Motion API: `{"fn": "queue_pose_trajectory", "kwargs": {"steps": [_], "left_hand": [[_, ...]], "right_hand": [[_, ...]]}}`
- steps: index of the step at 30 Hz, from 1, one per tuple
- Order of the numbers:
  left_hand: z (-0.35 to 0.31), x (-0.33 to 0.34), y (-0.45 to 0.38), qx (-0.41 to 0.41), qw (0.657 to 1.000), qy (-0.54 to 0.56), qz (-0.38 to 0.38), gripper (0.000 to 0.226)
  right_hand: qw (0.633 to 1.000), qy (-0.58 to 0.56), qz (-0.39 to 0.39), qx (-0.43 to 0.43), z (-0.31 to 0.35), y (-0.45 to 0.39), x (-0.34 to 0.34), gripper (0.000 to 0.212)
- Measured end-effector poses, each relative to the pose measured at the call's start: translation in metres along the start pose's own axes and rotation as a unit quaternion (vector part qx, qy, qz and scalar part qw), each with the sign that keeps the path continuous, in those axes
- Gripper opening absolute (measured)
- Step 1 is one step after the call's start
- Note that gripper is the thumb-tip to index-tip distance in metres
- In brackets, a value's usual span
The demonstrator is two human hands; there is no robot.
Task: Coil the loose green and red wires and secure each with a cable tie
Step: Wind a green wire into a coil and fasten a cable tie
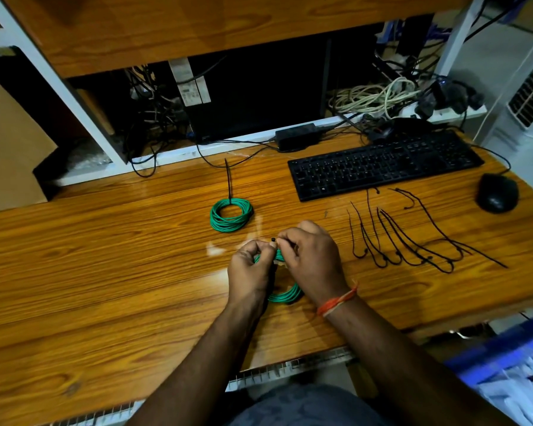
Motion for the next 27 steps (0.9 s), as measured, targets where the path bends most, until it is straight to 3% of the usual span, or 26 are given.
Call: {"fn": "queue_pose_trajectory", "kwargs": {"steps": [13, 27], "left_hand": [[-0.0007, -0.0003, 0.0021, -0.003, 1.000, 0.003, -0.007, 0.028], [0.0035, 0.0024, 0.0013, 0.024, 0.997, -0.062, 0.039, 0.031]], "right_hand": [[1.000, 0.021, 0.011, 0.002, 0.0009, -0.0011, 0.0013, 0.001], [0.994, 0.092, 0.056, -0.025, 0.0091, -0.0030, 0.0026, 0.008]]}}
Point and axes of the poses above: each hand's wrist, its own y-axis away from the middle knuckle, its own x-axis out of the palm, z = x × y, the point moved 9 cm from there along -y, towards the middle knuckle, and after that the axes turned 11 degrees about y, right-handed, at the moved point
